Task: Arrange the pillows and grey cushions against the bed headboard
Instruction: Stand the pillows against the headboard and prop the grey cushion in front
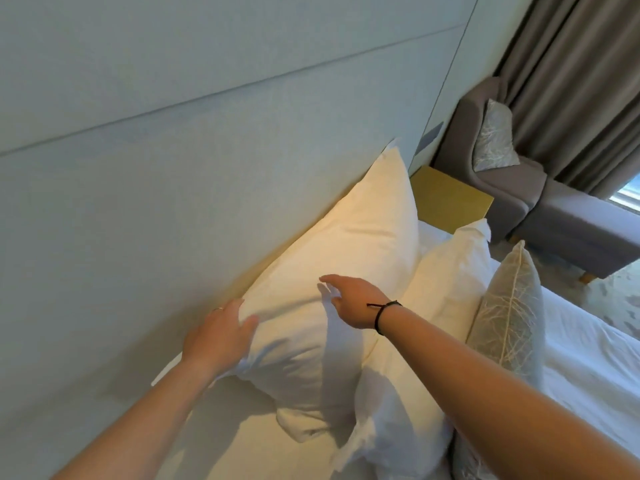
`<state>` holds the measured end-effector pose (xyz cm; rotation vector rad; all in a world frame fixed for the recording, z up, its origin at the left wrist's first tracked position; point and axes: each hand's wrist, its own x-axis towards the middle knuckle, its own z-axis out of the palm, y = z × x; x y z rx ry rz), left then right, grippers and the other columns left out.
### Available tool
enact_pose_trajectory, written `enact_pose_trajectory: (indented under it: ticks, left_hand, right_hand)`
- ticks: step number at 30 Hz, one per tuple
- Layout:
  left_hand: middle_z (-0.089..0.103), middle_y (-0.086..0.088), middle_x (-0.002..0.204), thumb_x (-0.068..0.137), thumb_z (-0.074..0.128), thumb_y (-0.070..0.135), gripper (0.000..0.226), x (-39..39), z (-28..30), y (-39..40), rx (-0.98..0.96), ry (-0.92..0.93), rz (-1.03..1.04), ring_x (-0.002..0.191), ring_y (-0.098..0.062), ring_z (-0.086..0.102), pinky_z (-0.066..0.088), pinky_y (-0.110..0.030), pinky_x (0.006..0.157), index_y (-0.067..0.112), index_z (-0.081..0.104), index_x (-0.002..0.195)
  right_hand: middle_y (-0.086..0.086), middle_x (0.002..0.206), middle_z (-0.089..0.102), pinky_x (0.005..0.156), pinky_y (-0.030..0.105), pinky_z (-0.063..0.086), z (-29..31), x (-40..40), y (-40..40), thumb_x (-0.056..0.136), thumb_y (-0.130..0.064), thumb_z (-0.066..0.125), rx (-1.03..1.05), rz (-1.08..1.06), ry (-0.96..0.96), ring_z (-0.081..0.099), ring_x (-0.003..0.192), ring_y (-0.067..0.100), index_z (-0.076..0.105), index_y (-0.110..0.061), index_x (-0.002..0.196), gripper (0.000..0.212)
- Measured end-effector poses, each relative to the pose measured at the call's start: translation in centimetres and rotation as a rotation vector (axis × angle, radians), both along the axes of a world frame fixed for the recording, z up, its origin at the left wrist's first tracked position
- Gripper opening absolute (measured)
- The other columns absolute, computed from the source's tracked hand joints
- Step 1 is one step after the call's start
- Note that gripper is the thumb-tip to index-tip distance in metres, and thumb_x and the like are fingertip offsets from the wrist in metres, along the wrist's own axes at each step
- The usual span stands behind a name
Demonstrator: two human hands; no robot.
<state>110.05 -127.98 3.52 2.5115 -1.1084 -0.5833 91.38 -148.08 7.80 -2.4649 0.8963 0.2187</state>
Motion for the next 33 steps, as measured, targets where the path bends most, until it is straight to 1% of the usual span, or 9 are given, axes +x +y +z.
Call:
enact_pose_trajectory:
  ticks: [3, 6, 13, 15, 17, 19, 24, 28, 33]
  left_hand:
    - [0.065, -0.001, 0.113, 0.086, 0.032, 0.074, 0.059, 0.3, -1.2, -0.6, -0.002, 0.048, -0.004, 0.099, -0.028, 0.061, 0.053, -0.041, 0.085, 0.031, 0.054, 0.119]
    - [0.066, 0.004, 0.108, 0.081, 0.022, 0.084, 0.071, 0.1, -2.0, -0.9, -0.034, 0.009, 0.045, 0.093, -0.024, 0.062, 0.047, -0.034, 0.072, 0.033, 0.057, 0.115]
    - [0.054, 0.009, 0.073, 0.065, 0.010, 0.097, 0.079, 0.6, -2.7, -0.6, 0.036, -0.115, 0.053, 0.066, -0.021, 0.050, 0.038, -0.032, 0.056, 0.029, 0.045, 0.083]
    - [0.047, 0.011, 0.064, 0.062, 0.009, 0.098, 0.077, 1.0, -2.8, -0.7, 0.023, -0.131, 0.043, 0.061, -0.018, 0.047, 0.034, -0.030, 0.051, 0.029, 0.042, 0.076]
    - [0.043, 0.011, 0.059, 0.062, 0.008, 0.099, 0.077, 1.4, -2.6, -1.1, 0.003, -0.148, 0.032, 0.056, -0.015, 0.043, 0.028, -0.028, 0.047, 0.029, 0.039, 0.070]
    - [0.040, 0.011, 0.057, 0.062, 0.008, 0.098, 0.075, 1.7, -2.4, -1.6, -0.010, -0.153, 0.015, 0.054, -0.015, 0.040, 0.025, -0.027, 0.046, 0.029, 0.038, 0.067]
    - [0.057, 0.005, 0.068, 0.078, 0.029, 0.084, 0.057, 1.7, -1.4, -2.4, -0.009, -0.151, -0.025, 0.063, -0.024, 0.050, 0.034, -0.032, 0.053, 0.028, 0.037, 0.066]
    - [0.063, 0.000, 0.074, 0.090, 0.044, 0.065, 0.047, 2.5, 1.2, -2.8, -0.052, -0.186, -0.033, 0.075, -0.029, 0.061, 0.039, -0.034, 0.057, 0.024, 0.038, 0.068]
    - [0.055, 0.002, 0.061, 0.087, 0.051, 0.061, 0.042, 1.8, 5.4, -3.4, -0.274, -0.237, -0.055, 0.067, -0.033, 0.058, 0.046, -0.037, 0.055, 0.025, 0.042, 0.067]
  right_hand:
    - [-0.002, 0.152, 0.040, 0.108, 0.038, 0.035, 0.3, 3.7, -2.9, 0.102, -0.032, 0.039, -0.048, 0.065, 0.039, 0.041, 0.135, 0.025, 0.034, -0.028, 0.148, 0.047]
    - [-0.001, 0.141, 0.050, 0.095, 0.037, 0.040, 0.4, 7.1, -5.5, 0.097, -0.022, 0.043, -0.143, 0.181, 0.099, 0.051, 0.122, 0.028, 0.041, -0.031, 0.141, 0.046]
    - [-0.013, 0.147, 0.041, 0.117, 0.044, 0.018, -0.5, 12.8, -10.8, 0.093, -0.022, 0.051, -0.563, 0.583, 0.504, 0.032, 0.139, 0.017, 0.036, -0.034, 0.145, 0.055]
    - [-0.006, 0.135, 0.054, 0.115, 0.043, 0.024, -0.8, 14.0, -11.3, 0.095, -0.025, 0.048, -0.569, 0.578, 0.590, 0.046, 0.129, 0.021, 0.048, -0.029, 0.136, 0.042]
    - [0.003, 0.111, 0.065, 0.096, 0.039, 0.044, -1.0, 14.7, -11.0, 0.093, -0.018, 0.049, -0.573, 0.570, 0.618, 0.059, 0.100, 0.027, 0.061, -0.019, 0.111, 0.022]
    - [0.005, 0.094, 0.064, 0.072, 0.034, 0.047, -1.5, 14.6, -10.5, 0.092, -0.016, 0.051, -0.576, 0.544, 0.592, 0.057, 0.080, 0.029, 0.058, -0.015, 0.088, 0.008]
    - [0.001, 0.066, 0.043, 0.068, 0.032, 0.043, -2.2, 11.7, -9.9, 0.099, -0.027, 0.040, -0.549, 0.398, 0.441, 0.048, 0.071, 0.028, 0.038, -0.015, 0.061, 0.039]
    - [0.010, 0.093, 0.066, 0.068, 0.033, 0.042, 0.4, 10.5, -10.3, 0.095, -0.021, 0.047, -0.544, 0.296, 0.246, 0.061, 0.086, 0.033, 0.068, -0.017, 0.096, 0.021]
    - [0.010, 0.097, 0.067, 0.069, 0.034, 0.046, 3.9, 8.5, -11.7, 0.088, -0.006, 0.048, -0.623, 0.174, 0.083, 0.061, 0.088, 0.034, 0.070, -0.020, 0.106, 0.032]
